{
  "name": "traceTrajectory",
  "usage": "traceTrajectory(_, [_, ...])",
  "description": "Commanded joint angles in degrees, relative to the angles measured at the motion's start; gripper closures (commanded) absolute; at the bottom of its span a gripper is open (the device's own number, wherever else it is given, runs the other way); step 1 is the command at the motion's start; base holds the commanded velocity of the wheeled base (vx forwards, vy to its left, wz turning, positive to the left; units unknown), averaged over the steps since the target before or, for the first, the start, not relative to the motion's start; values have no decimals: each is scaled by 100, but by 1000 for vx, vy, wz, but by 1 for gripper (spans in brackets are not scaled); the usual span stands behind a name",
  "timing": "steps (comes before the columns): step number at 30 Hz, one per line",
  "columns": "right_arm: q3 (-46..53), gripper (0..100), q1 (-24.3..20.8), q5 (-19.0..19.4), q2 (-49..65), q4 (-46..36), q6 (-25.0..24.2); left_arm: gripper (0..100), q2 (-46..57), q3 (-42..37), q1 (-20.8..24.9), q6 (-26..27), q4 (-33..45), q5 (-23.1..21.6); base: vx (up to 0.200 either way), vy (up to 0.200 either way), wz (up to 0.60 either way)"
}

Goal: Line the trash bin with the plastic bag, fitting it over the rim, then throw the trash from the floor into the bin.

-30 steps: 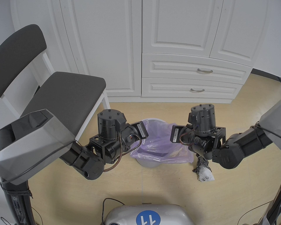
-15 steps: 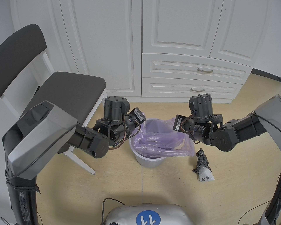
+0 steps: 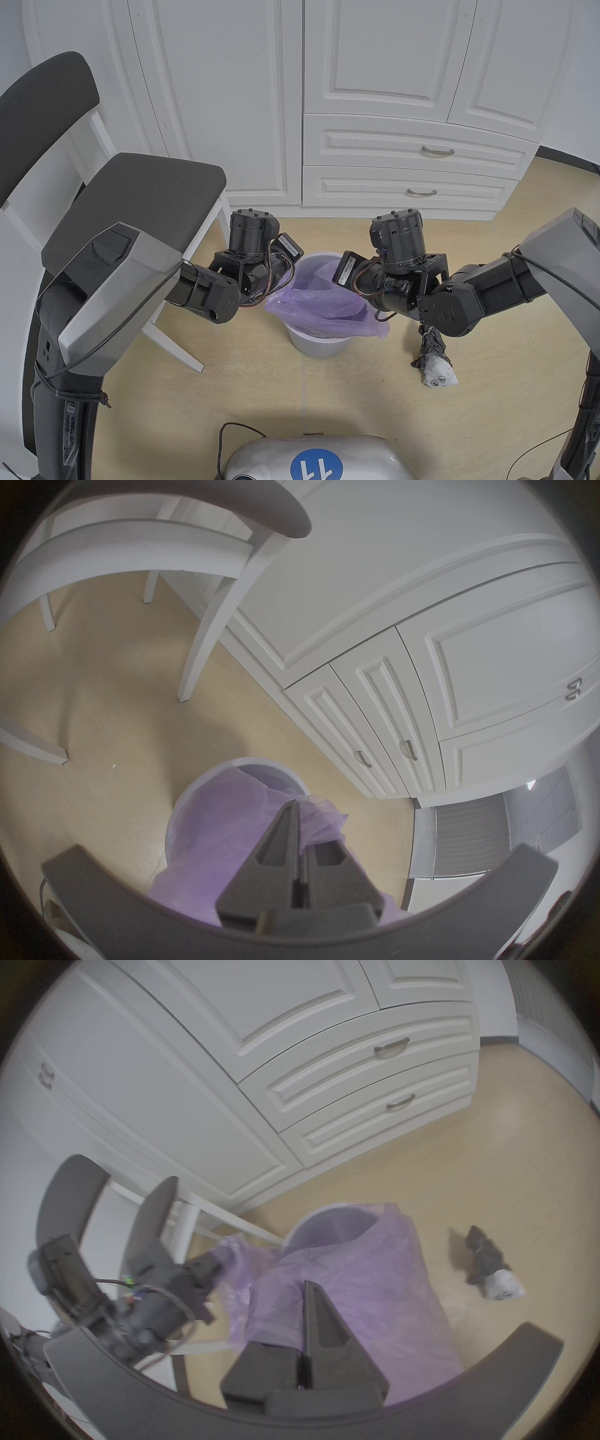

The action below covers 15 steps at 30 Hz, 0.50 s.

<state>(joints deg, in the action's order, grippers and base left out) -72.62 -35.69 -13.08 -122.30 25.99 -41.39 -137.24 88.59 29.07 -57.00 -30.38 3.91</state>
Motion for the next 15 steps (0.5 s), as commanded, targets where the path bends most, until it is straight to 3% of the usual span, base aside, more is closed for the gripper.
traceTrajectory(1, [11, 100, -219, 104, -31, 240, -194, 100, -75, -8, -86, -21, -38, 13, 0, 0, 0])
traceTrajectory(2, [11, 100, -219, 104, -31, 240, -194, 100, -75, -8, -86, -21, -38, 13, 0, 0, 0])
traceTrajectory(3, [125, 100, -236, 649, -163, 881, -467, 100, -13, -35, -253, -118, -214, 22, 0, 0, 0])
traceTrajectory(11, [-218, 100, 98, 763, -928, 1031, -537, 100, -57, -131, -271, -144, -504, 22, 0, 0, 0])
traceTrajectory(15, [-446, 100, 414, 1115, -1393, 1031, -651, 100, -145, -114, -227, -144, -513, 22, 0, 0, 0])
